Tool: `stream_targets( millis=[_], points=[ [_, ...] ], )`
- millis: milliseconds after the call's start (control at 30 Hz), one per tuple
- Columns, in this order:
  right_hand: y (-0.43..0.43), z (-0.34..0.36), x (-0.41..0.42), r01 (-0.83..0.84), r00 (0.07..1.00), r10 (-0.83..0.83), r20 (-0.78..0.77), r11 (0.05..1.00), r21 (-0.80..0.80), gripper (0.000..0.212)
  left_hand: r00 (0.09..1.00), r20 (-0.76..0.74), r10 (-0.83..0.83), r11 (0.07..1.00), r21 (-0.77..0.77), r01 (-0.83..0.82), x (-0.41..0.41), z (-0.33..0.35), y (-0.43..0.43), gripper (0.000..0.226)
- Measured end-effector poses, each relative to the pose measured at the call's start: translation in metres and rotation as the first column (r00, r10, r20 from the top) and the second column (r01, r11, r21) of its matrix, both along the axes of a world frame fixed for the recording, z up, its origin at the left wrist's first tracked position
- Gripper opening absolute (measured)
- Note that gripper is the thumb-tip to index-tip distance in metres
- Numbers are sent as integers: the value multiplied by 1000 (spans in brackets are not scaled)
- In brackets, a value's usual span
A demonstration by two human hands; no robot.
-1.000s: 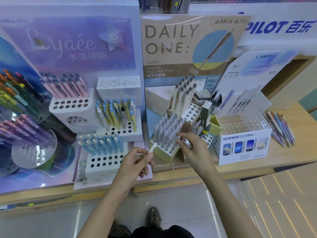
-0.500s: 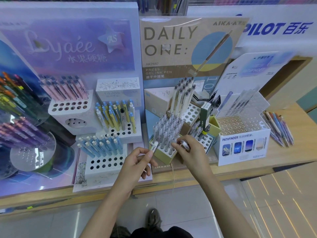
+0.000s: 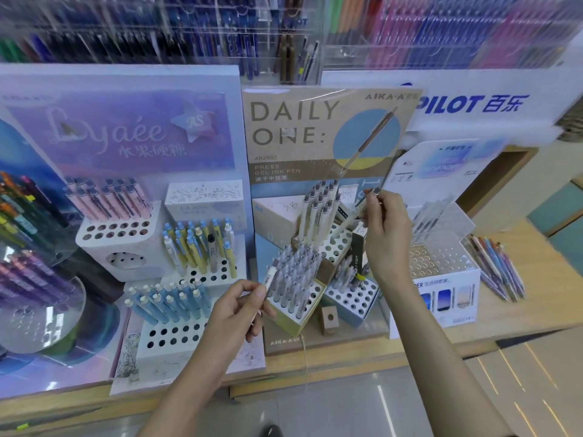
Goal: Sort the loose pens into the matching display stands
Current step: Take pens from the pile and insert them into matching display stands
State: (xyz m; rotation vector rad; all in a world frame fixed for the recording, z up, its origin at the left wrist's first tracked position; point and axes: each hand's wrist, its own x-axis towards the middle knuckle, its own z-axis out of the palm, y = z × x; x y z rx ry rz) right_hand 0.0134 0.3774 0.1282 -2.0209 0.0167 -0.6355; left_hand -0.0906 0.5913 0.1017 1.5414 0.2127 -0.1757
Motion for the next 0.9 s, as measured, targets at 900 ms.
stream_targets(
  millis=[900],
  points=[
    [-13, 1, 54, -344, 927, 240, -288, 847, -405, 37, 997, -10, 70, 991, -111, -71, 18, 7, -25, 20]
  ],
)
